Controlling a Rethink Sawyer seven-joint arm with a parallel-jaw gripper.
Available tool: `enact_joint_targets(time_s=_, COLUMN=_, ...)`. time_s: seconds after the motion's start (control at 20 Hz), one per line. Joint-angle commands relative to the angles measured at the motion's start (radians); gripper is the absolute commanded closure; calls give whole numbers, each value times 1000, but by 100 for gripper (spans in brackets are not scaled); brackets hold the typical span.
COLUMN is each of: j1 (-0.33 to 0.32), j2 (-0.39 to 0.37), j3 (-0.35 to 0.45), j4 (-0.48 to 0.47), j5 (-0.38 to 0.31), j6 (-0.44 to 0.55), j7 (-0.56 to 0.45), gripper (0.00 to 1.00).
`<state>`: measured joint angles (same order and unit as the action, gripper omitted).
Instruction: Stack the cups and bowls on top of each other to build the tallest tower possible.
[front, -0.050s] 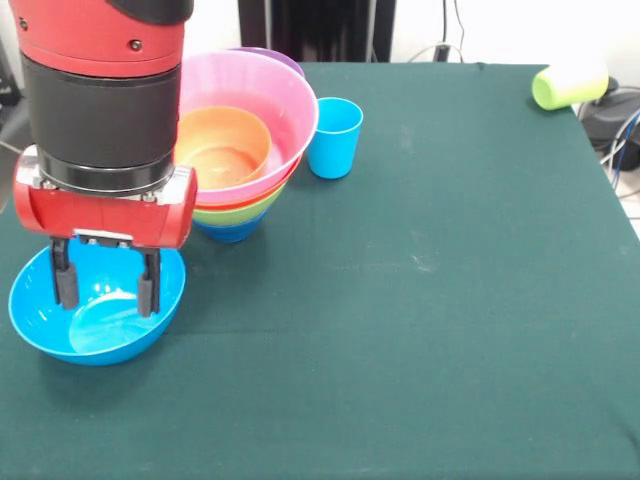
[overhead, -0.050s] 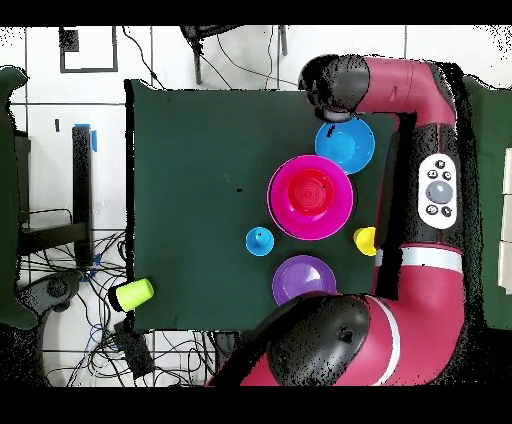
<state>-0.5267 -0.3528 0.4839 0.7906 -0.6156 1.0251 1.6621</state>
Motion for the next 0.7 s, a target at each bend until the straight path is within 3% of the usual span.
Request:
enact_joint_targets(time_s=0.05, j1=45, j2=-58, j3=-36, j4=155, j5=53, j6=128, j7=-24, gripper=0)
enact_joint_targets(time_s=0.4, j1=42, j2=-94, j3=-40, j4=199, j5=131, j6=153, j7=-16, gripper=0)
enact_joint_targets(time_s=0.7, j1=58, j2=-67, j3=-53, j4=139, j5=131, j6=179, j7=-57, gripper=0)
